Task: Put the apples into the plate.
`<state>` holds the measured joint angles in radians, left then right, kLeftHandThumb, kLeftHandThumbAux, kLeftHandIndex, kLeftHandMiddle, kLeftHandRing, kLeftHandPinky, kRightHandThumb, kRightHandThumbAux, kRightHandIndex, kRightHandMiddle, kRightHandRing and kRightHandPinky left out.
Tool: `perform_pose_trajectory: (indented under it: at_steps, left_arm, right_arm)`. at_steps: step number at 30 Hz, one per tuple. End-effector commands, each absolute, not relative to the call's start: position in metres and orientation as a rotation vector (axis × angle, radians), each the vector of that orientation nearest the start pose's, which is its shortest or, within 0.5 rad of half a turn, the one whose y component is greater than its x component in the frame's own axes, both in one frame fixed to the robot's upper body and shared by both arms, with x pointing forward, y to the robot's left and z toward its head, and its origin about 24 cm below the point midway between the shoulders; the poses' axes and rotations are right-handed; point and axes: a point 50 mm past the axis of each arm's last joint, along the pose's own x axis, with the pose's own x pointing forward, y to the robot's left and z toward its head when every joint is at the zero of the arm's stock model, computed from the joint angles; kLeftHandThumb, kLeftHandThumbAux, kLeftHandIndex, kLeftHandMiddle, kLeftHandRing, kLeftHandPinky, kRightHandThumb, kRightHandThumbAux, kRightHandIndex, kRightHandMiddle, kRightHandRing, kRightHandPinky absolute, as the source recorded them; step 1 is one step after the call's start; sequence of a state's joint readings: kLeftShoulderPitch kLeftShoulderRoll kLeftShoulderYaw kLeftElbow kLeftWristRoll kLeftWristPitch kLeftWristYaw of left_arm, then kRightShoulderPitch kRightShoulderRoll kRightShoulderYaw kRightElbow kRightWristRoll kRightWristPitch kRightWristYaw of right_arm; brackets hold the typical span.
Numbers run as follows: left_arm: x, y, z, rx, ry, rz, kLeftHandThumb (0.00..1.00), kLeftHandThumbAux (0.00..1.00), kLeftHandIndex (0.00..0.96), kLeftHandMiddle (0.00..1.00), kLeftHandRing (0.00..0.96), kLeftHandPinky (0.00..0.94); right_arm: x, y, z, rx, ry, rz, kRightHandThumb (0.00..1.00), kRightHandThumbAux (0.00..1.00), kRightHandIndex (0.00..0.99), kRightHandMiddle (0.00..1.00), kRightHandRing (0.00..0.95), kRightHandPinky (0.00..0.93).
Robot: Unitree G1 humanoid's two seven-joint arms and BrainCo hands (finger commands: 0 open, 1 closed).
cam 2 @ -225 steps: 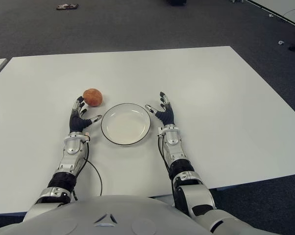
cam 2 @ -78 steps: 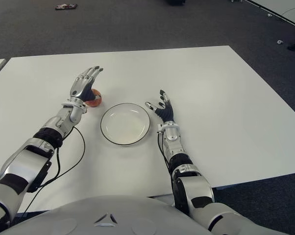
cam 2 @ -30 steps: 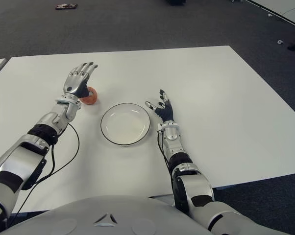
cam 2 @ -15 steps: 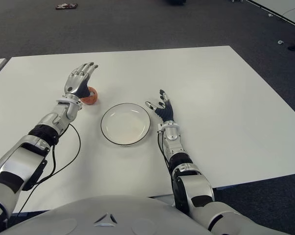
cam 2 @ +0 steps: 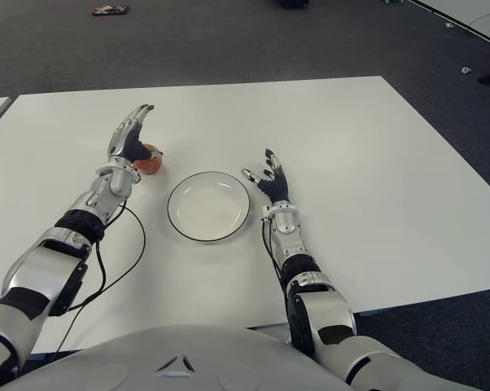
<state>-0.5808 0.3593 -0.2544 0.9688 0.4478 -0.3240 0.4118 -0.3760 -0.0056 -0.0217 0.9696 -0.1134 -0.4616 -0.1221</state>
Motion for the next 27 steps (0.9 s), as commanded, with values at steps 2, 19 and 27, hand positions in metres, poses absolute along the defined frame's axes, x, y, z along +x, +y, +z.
perform_pose_trajectory:
  at_steps: [2,19,27]
  left_arm:
    - [0.340,0.203,0.030,0.812,0.000,0.076,0.000,0.344,0.000,0.000,0.000,0.000]
    - [0.348,0.207,0.031,0.735,0.127,0.083,0.000,0.392,0.000,0.000,0.000,0.000]
    - [0.351,0.210,0.028,0.721,0.184,0.087,0.000,0.391,0.000,0.000,0.000,0.000]
  right_arm:
    - [0.274,-0.132,-0.055,-0.127,0.273,0.034,0.144,0.693,0.000,0.000,0.005,0.044]
    - [0.275,-0.132,-0.055,-0.139,0.272,0.041,0.147,0.681,0.000,0.000,0.006,0.044]
    - [0.274,-0.132,-0.055,-0.136,0.271,0.039,0.148,0.681,0.000,0.000,0.005,0.042]
